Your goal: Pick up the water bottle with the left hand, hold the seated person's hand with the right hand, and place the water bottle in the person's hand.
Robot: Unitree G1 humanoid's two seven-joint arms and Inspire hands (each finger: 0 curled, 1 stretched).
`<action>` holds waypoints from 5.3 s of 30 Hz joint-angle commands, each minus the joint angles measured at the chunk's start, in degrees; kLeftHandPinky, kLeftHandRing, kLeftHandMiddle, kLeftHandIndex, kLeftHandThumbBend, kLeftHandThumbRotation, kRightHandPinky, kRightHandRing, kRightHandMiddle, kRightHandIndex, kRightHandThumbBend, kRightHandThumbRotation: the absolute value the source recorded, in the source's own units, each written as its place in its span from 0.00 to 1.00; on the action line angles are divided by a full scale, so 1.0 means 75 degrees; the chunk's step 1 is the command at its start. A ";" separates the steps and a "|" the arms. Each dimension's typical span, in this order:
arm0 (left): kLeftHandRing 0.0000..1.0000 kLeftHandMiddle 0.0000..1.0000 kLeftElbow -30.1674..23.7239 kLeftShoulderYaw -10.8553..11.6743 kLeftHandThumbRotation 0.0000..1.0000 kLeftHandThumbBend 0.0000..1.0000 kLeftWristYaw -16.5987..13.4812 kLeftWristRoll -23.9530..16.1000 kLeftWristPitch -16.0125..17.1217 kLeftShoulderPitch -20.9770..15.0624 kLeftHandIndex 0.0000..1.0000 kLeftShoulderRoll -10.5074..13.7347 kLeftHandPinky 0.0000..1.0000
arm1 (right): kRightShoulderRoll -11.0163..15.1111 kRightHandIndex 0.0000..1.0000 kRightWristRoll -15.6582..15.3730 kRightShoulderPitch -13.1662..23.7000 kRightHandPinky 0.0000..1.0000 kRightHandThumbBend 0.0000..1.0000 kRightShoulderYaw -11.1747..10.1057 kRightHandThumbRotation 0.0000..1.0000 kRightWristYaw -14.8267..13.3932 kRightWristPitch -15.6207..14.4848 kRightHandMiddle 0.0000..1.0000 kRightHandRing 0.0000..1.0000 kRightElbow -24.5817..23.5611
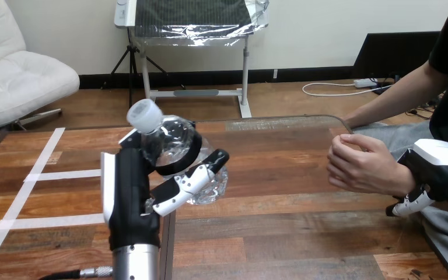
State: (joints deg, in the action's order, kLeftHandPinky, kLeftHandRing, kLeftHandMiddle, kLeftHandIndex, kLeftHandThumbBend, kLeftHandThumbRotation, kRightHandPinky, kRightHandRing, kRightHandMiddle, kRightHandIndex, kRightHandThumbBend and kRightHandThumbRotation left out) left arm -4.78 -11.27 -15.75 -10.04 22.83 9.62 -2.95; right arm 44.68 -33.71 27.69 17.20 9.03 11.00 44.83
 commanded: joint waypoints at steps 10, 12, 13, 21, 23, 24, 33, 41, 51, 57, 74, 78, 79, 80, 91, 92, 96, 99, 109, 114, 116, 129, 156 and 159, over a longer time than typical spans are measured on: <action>0.41 0.45 -0.0119 -0.0349 0.00 0.62 0.0116 -0.0269 0.0004 -0.0913 0.50 -0.0416 0.38 | 0.0073 0.35 0.0184 -0.0095 0.17 0.68 -0.0367 0.00 0.0126 -0.0100 0.31 0.23 -0.1224; 0.41 0.45 -0.0050 -0.0373 0.00 0.62 0.0142 -0.0242 0.0065 -0.0961 0.50 -0.0413 0.39 | 0.0071 0.34 0.0229 -0.0140 0.17 0.69 -0.0434 0.00 0.0156 -0.0114 0.30 0.22 -0.1321; 0.41 0.45 -0.0030 -0.0397 0.00 0.61 0.0132 -0.0313 0.0064 -0.0995 0.50 -0.0403 0.39 | 0.0095 0.34 0.0186 -0.0162 0.17 0.69 -0.0434 0.00 0.0207 -0.0190 0.30 0.22 -0.1429; 0.42 0.45 -0.0018 -0.0538 0.00 0.61 0.0259 -0.0332 -0.0108 -0.1144 0.50 -0.0405 0.40 | 0.0135 0.33 0.0170 -0.0315 0.18 0.69 -0.0569 0.00 0.0322 -0.0354 0.29 0.22 -0.1885; 0.42 0.45 -0.0023 -0.0567 0.00 0.61 0.0298 -0.0297 -0.0180 -0.1175 0.50 -0.0417 0.40 | 0.0150 0.33 0.0175 -0.0351 0.18 0.70 -0.0604 0.00 0.0315 -0.0312 0.29 0.22 -0.1964; 0.42 0.45 -0.0019 -0.0569 0.00 0.61 0.0310 -0.0284 -0.0199 -0.1187 0.50 -0.0418 0.40 | 0.0148 0.33 0.0174 -0.0361 0.18 0.70 -0.0617 0.00 0.0312 -0.0301 0.29 0.22 -0.1985; 0.42 0.45 0.0042 -0.0728 0.00 0.62 0.0412 -0.0264 -0.0295 -0.1368 0.50 -0.0479 0.39 | 0.0188 0.34 0.0164 -0.0533 0.21 0.71 -0.0766 0.00 0.0467 -0.0429 0.31 0.24 -0.2518; 0.41 0.45 0.0294 -0.0869 0.00 0.61 0.0399 -0.0393 -0.0168 -0.1659 0.50 -0.0470 0.38 | 0.0212 0.34 0.0141 -0.0671 0.20 0.72 -0.0849 0.00 0.0505 -0.0477 0.32 0.25 -0.2903; 0.41 0.45 0.0434 -0.1060 0.00 0.63 0.0403 -0.0456 -0.0221 -0.1880 0.50 -0.0556 0.38 | 0.0170 0.33 0.0120 -0.0818 0.19 0.72 -0.0976 0.00 0.0602 -0.0575 0.31 0.24 -0.3327; 0.40 0.44 0.0530 -0.1344 0.00 0.63 0.0457 -0.0433 -0.0245 -0.2033 0.49 -0.0734 0.37 | 0.0190 0.32 0.0105 -0.0969 0.18 0.74 -0.1061 0.00 0.0477 -0.0395 0.30 0.23 -0.3726; 0.41 0.44 0.0632 -0.1576 0.00 0.62 0.0402 -0.0519 -0.0254 -0.2203 0.49 -0.0759 0.37 | 0.0201 0.31 0.0065 -0.1154 0.16 0.75 -0.1148 0.00 0.0540 -0.0570 0.28 0.21 -0.4288; 0.41 0.44 0.0696 -0.1636 0.00 0.62 0.0387 -0.0536 -0.0191 -0.2258 0.49 -0.0770 0.37 | 0.0215 0.30 -0.0018 -0.1174 0.16 0.74 -0.1130 0.00 0.0510 -0.0590 0.27 0.20 -0.4350; 0.41 0.44 0.0704 -0.1650 0.00 0.62 0.0388 -0.0533 -0.0186 -0.2267 0.49 -0.0773 0.37 | 0.0226 0.30 -0.0041 -0.1177 0.16 0.74 -0.1122 0.00 0.0524 -0.0601 0.27 0.20 -0.4377; 0.41 0.44 0.0709 -0.1660 0.00 0.62 0.0387 -0.0530 -0.0183 -0.2273 0.49 -0.0774 0.37 | 0.0232 0.30 -0.0056 -0.1180 0.15 0.74 -0.1118 0.00 0.0535 -0.0609 0.27 0.20 -0.4397; 0.41 0.45 0.0782 -0.1903 0.00 0.62 0.0291 -0.0601 -0.0302 -0.2359 0.49 -0.0911 0.37 | 0.0229 0.30 -0.0055 -0.1256 0.15 0.75 -0.1175 0.00 0.0566 -0.0592 0.27 0.20 -0.4622; 0.41 0.45 0.0795 -0.1938 0.00 0.62 0.0296 -0.0584 -0.0307 -0.2367 0.49 -0.0941 0.37 | 0.0228 0.30 -0.0053 -0.1261 0.15 0.75 -0.1179 0.00 0.0580 -0.0606 0.27 0.20 -0.4646; 0.41 0.45 0.0913 -0.2015 0.00 0.62 0.0286 -0.0543 -0.0219 -0.2431 0.49 -0.1015 0.38 | 0.0216 0.30 -0.0067 -0.1258 0.15 0.76 -0.1179 0.00 0.0588 -0.0626 0.27 0.20 -0.4677; 0.41 0.45 0.0997 -0.2074 0.00 0.62 0.0243 -0.0556 -0.0169 -0.2471 0.49 -0.1088 0.37 | 0.0211 0.30 -0.0042 -0.1266 0.15 0.76 -0.1197 0.00 0.0604 -0.0621 0.27 0.20 -0.4705; 0.40 0.45 0.1160 -0.2294 0.00 0.62 0.0086 -0.0644 -0.0141 -0.2615 0.48 -0.1251 0.37 | 0.0218 0.30 -0.0119 -0.1292 0.15 0.76 -0.1198 0.00 0.0663 -0.0746 0.28 0.20 -0.4885; 0.40 0.45 0.1265 -0.2384 0.00 0.63 0.0061 -0.0541 -0.0089 -0.2653 0.48 -0.1381 0.36 | 0.0226 0.31 -0.0177 -0.1278 0.16 0.76 -0.1177 0.00 0.0654 -0.0750 0.29 0.21 -0.4899; 0.40 0.45 0.1330 -0.2404 0.00 0.63 0.0041 -0.0530 -0.0057 -0.2684 0.48 -0.1421 0.36 | 0.0225 0.32 -0.0171 -0.1270 0.16 0.76 -0.1177 0.00 0.0671 -0.0756 0.30 0.22 -0.4900; 0.39 0.45 0.1448 -0.2553 0.00 0.63 -0.0063 -0.0596 -0.0056 -0.2705 0.47 -0.1494 0.34 | 0.0168 0.37 -0.0117 -0.1284 0.17 0.74 -0.1227 0.00 0.0871 -0.0958 0.33 0.24 -0.5028; 0.38 0.45 0.1437 -0.2662 0.00 0.63 -0.0288 -0.0696 -0.0016 -0.2677 0.47 -0.1344 0.33 | 0.0196 0.33 -0.0039 -0.1323 0.15 0.69 -0.1271 0.00 0.0722 -0.0668 0.30 0.21 -0.4818; 0.38 0.45 0.1423 -0.2671 0.00 0.63 -0.0285 -0.0681 -0.0025 -0.2681 0.47 -0.1328 0.33 | 0.0206 0.33 -0.0043 -0.1326 0.15 0.69 -0.1272 0.00 0.0702 -0.0636 0.29 0.21 -0.4795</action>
State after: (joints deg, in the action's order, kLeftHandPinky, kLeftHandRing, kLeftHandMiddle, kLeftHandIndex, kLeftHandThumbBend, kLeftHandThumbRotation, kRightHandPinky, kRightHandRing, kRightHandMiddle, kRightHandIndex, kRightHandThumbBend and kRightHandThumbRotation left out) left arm 7.36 -28.44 -17.41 -14.17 20.20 -3.39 -1.82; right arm 44.89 -33.94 15.93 10.91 15.72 7.26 8.90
